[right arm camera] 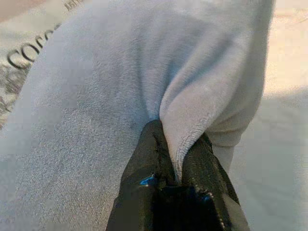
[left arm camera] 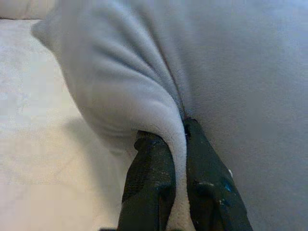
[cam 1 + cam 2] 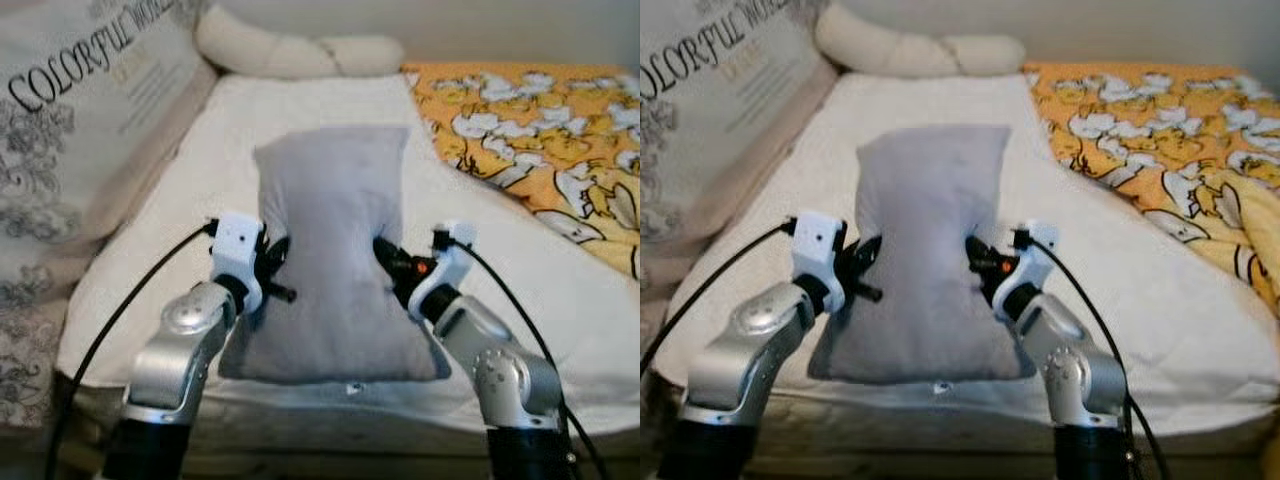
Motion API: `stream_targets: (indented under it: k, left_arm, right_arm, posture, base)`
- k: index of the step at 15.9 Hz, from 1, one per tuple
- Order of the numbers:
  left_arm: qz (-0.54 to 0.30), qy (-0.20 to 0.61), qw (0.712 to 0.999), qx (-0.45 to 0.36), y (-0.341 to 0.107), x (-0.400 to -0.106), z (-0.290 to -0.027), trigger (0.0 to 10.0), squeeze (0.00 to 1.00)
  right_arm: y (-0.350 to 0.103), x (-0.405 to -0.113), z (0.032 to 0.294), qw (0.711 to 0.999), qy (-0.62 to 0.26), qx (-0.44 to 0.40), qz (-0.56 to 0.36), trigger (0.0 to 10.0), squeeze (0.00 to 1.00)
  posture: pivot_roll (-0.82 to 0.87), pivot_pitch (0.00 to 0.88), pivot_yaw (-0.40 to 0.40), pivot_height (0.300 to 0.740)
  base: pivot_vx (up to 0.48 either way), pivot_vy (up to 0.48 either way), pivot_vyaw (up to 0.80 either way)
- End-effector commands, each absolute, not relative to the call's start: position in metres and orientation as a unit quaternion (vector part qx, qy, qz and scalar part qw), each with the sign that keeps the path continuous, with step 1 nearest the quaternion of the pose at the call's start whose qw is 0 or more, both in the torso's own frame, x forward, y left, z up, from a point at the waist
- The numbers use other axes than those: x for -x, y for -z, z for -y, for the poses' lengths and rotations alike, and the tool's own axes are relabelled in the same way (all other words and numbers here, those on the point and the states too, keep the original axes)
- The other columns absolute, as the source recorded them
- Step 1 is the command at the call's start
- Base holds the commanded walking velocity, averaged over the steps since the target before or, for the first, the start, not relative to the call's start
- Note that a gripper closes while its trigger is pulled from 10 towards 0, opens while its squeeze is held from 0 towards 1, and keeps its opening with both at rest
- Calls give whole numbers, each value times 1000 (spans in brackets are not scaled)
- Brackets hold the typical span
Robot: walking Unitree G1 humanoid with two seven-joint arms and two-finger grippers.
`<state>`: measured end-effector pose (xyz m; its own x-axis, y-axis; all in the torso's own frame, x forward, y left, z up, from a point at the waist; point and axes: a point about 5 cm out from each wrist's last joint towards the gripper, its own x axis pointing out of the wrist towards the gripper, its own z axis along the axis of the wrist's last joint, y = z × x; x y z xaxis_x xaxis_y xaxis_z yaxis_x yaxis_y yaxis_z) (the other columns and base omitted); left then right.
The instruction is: Clean up the room
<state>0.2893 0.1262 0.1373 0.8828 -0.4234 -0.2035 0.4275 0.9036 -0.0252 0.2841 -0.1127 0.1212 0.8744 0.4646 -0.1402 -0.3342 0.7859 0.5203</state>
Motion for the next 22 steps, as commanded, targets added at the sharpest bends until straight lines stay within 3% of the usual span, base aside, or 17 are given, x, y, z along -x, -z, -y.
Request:
stream_targets:
  k: [1,15,19,22]
  left_arm:
    - [-95,226,969,-16,-141,-288,-126,10000,0]
    - [-97,218,971,-30,-144,-300,-132,10000,0]
    - [-86,182,979,22,-145,-301,-133,10000,0]
    - [-95,173,980,4,-143,-304,-138,10000,0]
  right_arm:
    - [-132,-285,102,932,-234,-254,-114,10000,0]
    - [-127,-288,103,931,-233,-253,-123,10000,0]
    - [-130,-288,107,931,-223,-264,-116,10000,0]
    - [-130,-289,105,931,-223,-264,-116,10000,0]
  posture:
    - [-52,0,9,740]
    - [-56,0,44,740]
    - [-69,0,52,740]
    - [-64,0,50,740]
  base:
    - [0,356,0]
    - [0,352,0]
    - [0,60,0]
    - [0,0,0]
